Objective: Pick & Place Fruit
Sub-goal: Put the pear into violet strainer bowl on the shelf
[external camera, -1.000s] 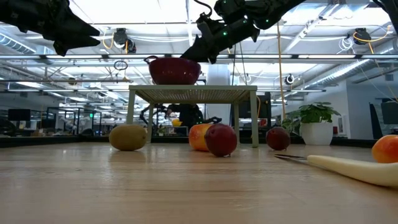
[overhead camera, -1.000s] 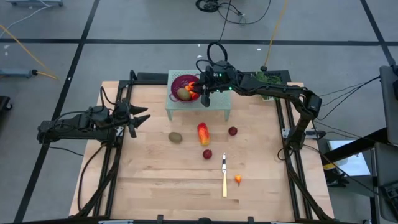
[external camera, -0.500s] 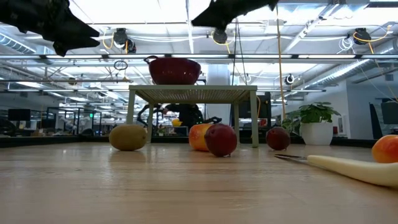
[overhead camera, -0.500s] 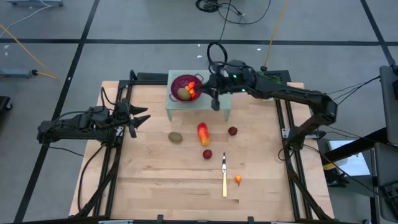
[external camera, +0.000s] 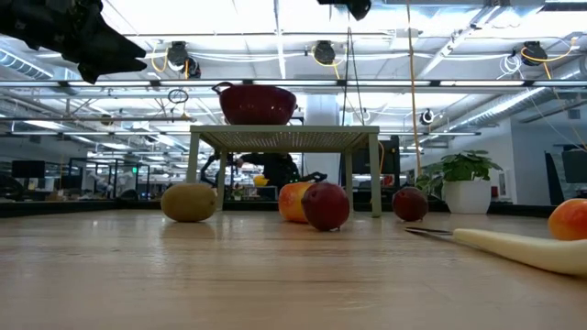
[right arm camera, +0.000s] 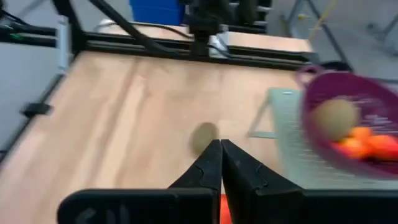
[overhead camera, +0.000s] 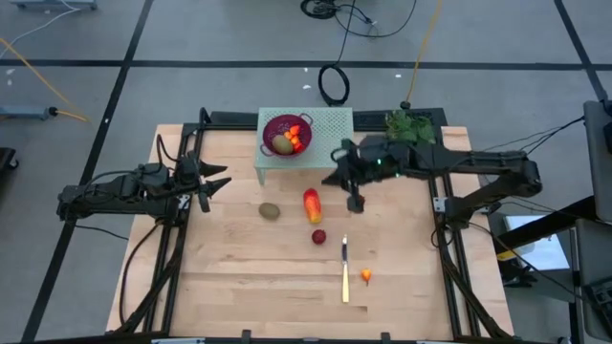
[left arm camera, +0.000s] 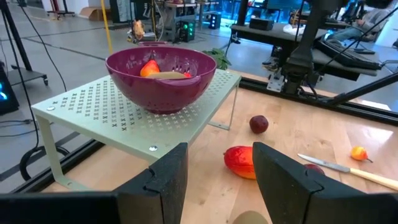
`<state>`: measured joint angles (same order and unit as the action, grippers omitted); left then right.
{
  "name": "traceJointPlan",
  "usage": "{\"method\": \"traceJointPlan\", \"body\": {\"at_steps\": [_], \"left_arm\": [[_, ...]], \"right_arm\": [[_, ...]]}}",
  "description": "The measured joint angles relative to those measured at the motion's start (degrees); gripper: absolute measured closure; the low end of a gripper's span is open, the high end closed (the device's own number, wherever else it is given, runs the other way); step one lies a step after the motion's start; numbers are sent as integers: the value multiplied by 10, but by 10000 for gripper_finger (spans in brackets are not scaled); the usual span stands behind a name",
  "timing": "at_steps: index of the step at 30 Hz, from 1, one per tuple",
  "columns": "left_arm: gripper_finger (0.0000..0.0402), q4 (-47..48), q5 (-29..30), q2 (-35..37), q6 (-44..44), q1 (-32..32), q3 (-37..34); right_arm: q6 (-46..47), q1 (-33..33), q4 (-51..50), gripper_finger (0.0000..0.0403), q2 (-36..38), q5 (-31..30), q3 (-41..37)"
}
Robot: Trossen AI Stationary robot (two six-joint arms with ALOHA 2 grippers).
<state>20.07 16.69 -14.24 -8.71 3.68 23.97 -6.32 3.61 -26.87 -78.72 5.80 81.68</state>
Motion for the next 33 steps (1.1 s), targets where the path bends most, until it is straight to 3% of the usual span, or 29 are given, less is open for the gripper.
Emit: {"method": "traceJointPlan", "body": {"at_steps": [4,18,33], "left_arm": [[220,-1,0,0,4,0,0],[220,-2,0,0,11,0,0],[220,-2,0,0,15,0,0]], "right_arm": [[56,-48,1,402,13,-4,-23],[262,-226,-3,403,16,-120,-61],[592,-312,-22,403,16,-92,-141]]}}
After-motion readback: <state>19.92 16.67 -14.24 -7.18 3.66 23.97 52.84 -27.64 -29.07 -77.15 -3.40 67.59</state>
